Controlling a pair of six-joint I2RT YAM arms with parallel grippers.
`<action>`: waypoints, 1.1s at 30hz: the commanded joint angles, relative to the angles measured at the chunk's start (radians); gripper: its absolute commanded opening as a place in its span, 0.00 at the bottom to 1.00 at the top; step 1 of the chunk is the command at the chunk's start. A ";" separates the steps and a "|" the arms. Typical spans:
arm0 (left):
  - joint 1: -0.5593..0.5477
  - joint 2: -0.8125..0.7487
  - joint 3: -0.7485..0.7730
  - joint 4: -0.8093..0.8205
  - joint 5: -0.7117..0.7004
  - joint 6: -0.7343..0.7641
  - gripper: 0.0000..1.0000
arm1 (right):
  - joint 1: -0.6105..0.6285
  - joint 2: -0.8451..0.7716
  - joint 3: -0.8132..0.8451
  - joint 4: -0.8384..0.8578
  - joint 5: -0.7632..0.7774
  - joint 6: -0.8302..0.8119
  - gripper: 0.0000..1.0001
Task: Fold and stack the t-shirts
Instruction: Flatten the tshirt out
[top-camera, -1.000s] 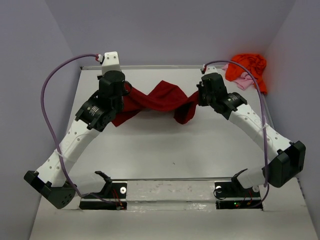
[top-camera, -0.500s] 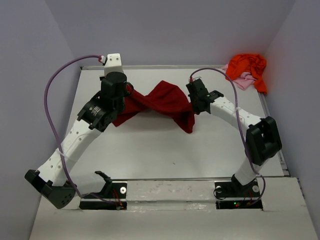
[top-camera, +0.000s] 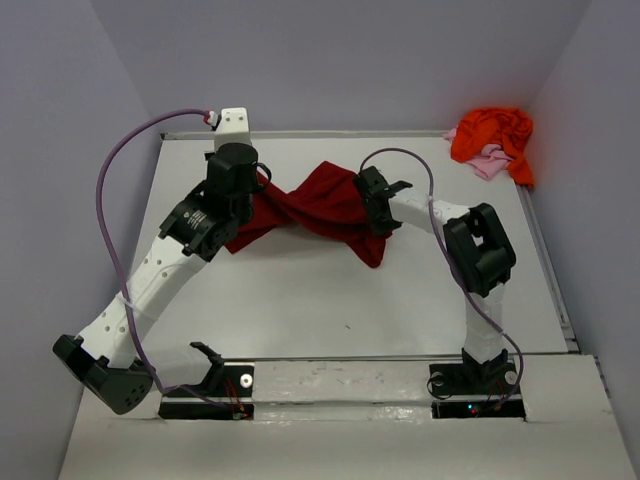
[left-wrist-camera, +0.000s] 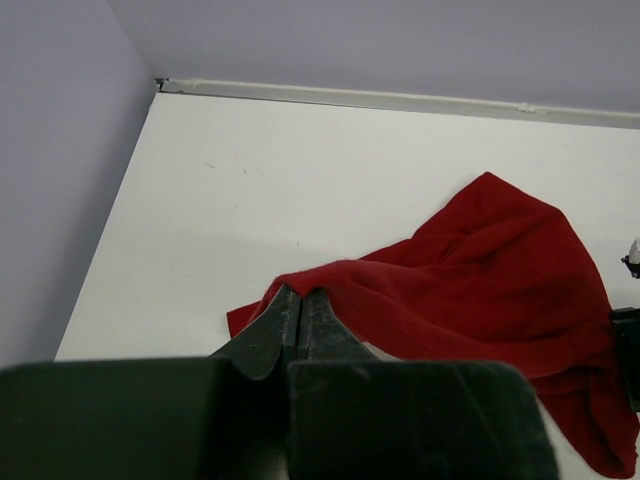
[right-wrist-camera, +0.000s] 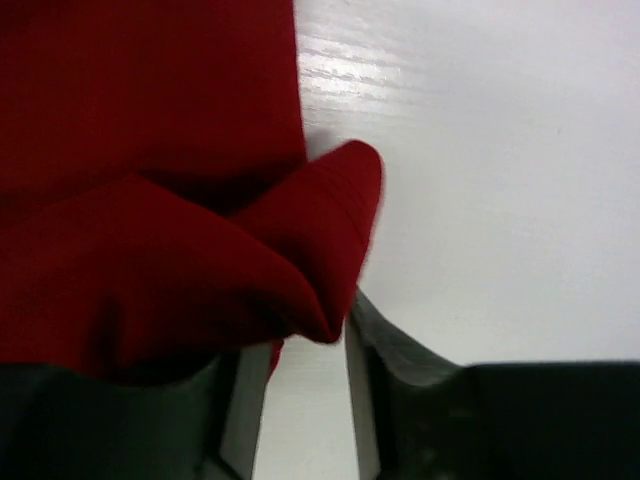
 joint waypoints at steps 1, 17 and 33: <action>0.000 -0.021 0.003 0.050 -0.003 0.024 0.00 | 0.008 -0.014 0.050 0.020 -0.010 0.015 0.44; -0.014 -0.031 -0.011 0.056 0.002 0.025 0.00 | 0.008 -0.086 -0.095 0.136 0.064 0.091 0.61; -0.025 -0.052 -0.016 0.055 -0.004 0.033 0.00 | 0.008 -0.003 -0.133 0.225 -0.074 0.114 0.09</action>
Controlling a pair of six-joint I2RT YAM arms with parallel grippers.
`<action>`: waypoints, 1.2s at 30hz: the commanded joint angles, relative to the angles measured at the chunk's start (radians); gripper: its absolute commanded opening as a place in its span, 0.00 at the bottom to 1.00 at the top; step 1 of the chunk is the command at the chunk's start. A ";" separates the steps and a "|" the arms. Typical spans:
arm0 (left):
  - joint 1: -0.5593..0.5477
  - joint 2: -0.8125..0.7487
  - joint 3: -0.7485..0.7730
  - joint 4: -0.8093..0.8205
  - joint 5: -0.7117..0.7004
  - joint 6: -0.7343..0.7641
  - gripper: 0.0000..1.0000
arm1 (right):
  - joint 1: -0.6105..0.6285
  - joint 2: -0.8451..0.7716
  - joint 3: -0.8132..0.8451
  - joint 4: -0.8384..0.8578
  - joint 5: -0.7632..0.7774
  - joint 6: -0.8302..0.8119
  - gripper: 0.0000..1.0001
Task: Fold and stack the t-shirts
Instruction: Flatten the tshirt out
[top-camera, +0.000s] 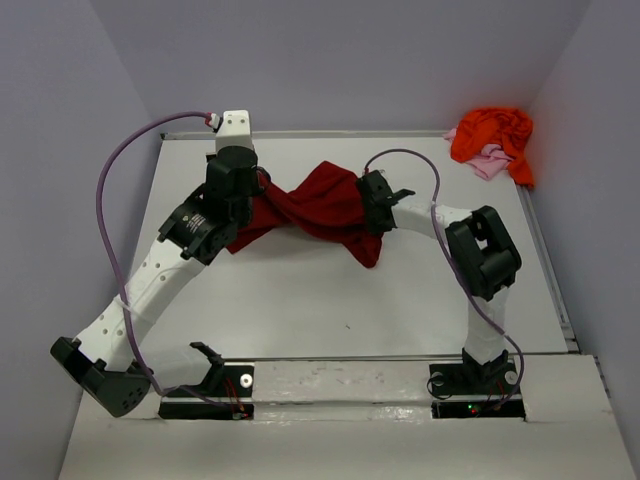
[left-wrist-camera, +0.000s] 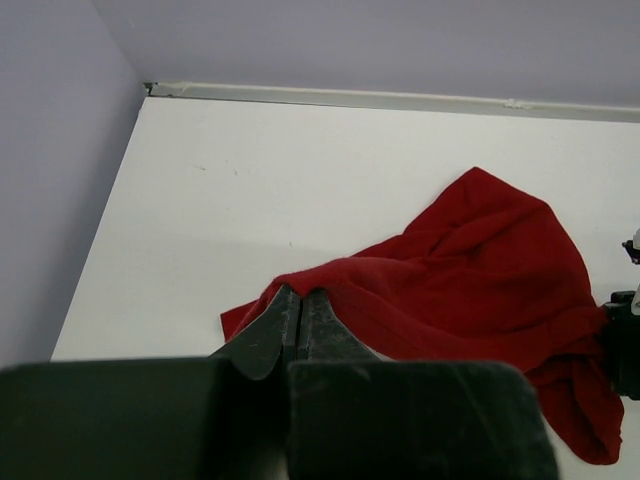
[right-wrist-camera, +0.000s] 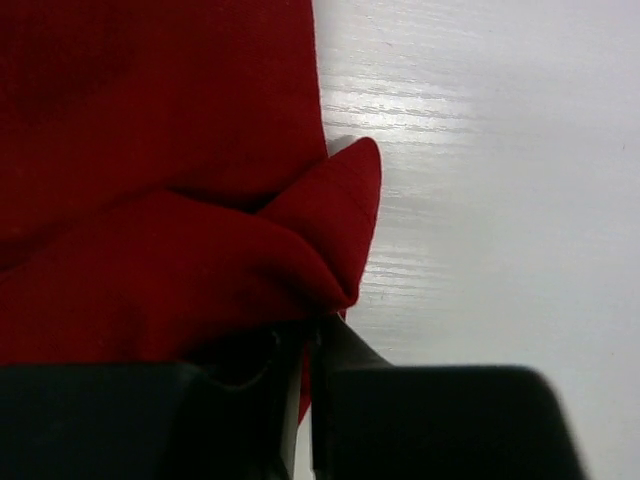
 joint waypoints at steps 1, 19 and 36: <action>-0.009 -0.034 -0.001 0.044 -0.019 0.022 0.00 | 0.008 0.023 -0.025 0.028 -0.003 0.007 0.00; -0.009 -0.122 0.057 0.026 -0.075 0.028 0.00 | 0.008 -0.618 0.216 -0.241 0.074 -0.099 0.00; -0.010 -0.362 0.132 -0.052 0.039 0.019 0.00 | 0.008 -0.965 0.314 -0.454 0.199 -0.110 0.00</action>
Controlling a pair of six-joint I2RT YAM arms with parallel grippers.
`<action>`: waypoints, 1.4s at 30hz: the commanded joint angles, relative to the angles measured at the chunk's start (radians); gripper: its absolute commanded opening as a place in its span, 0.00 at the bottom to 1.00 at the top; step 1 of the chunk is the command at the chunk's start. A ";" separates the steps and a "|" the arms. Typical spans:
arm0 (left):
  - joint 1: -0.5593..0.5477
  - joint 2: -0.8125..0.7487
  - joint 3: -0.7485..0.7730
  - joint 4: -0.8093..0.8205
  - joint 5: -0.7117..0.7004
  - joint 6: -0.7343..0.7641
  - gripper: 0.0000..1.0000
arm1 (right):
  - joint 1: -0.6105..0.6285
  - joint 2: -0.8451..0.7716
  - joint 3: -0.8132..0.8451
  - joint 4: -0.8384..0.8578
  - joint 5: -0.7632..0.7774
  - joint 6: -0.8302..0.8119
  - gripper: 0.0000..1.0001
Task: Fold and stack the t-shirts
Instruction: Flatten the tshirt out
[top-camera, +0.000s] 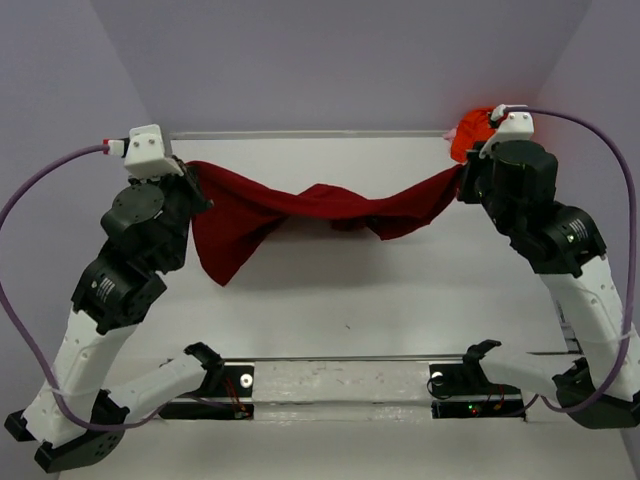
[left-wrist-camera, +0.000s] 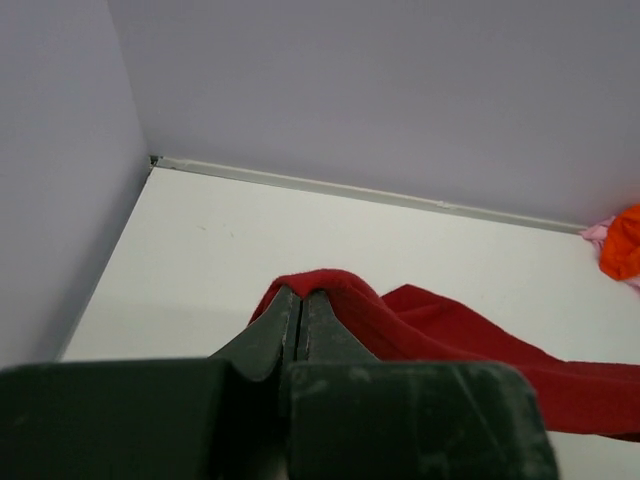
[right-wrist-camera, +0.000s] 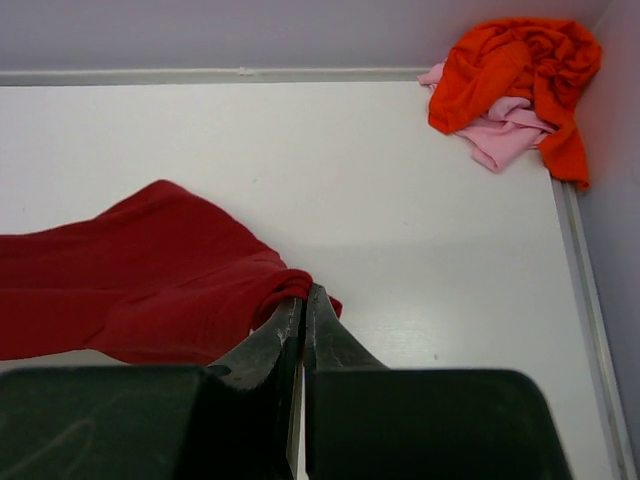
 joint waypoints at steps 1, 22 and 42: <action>-0.005 -0.078 0.098 -0.004 0.029 0.008 0.00 | 0.008 -0.091 0.111 -0.041 0.064 -0.024 0.00; 0.011 0.106 0.128 0.298 0.035 0.058 0.00 | -0.021 0.404 0.783 0.031 0.032 -0.196 0.00; 0.223 0.238 0.082 0.432 0.173 0.052 0.00 | -0.236 0.557 0.599 0.264 -0.216 -0.105 0.00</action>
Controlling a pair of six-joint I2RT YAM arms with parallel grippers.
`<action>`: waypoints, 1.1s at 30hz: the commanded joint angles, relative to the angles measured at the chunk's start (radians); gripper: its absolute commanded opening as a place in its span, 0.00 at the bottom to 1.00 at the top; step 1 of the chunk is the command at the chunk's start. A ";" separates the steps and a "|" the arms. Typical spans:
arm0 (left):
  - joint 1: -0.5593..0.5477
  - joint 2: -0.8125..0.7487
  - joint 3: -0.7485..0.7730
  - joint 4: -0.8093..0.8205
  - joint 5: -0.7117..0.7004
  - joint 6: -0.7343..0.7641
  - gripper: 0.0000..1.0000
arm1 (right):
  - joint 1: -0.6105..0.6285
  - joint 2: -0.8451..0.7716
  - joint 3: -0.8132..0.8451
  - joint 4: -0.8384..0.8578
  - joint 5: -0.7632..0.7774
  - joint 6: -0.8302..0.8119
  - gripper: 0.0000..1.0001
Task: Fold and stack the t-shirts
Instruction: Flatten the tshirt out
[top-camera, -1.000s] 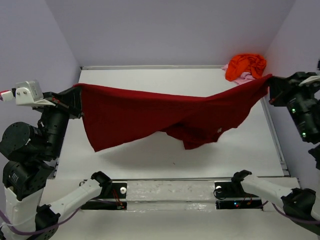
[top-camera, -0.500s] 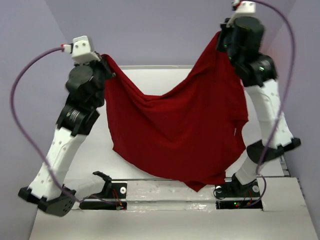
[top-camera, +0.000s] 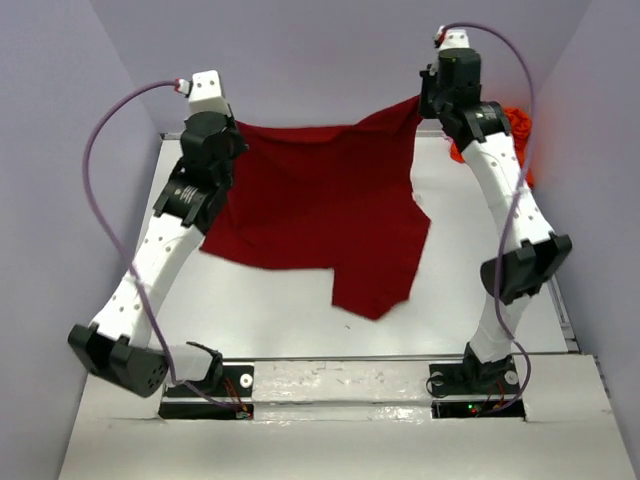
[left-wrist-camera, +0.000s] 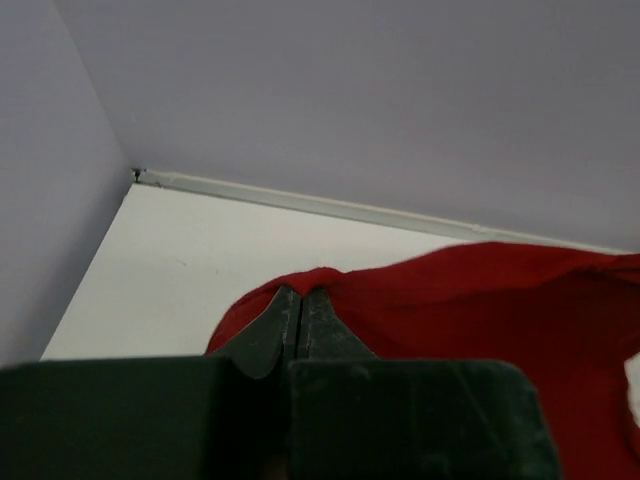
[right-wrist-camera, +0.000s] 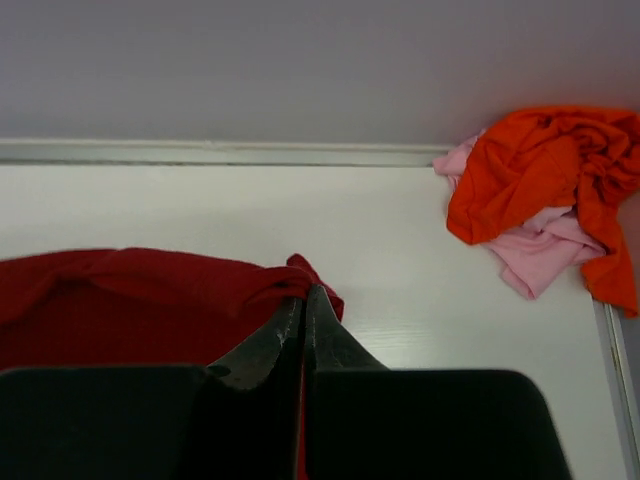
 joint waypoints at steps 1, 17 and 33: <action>-0.030 -0.240 0.055 0.090 -0.014 0.032 0.00 | 0.007 -0.307 -0.042 0.120 -0.062 0.024 0.00; -0.070 -0.818 -0.223 -0.183 0.172 -0.160 0.00 | 0.007 -1.150 -0.645 -0.068 -0.300 0.172 0.00; -0.139 -0.256 0.486 -0.212 -0.006 -0.023 0.00 | 0.007 -0.394 0.400 -0.171 -0.197 0.110 0.00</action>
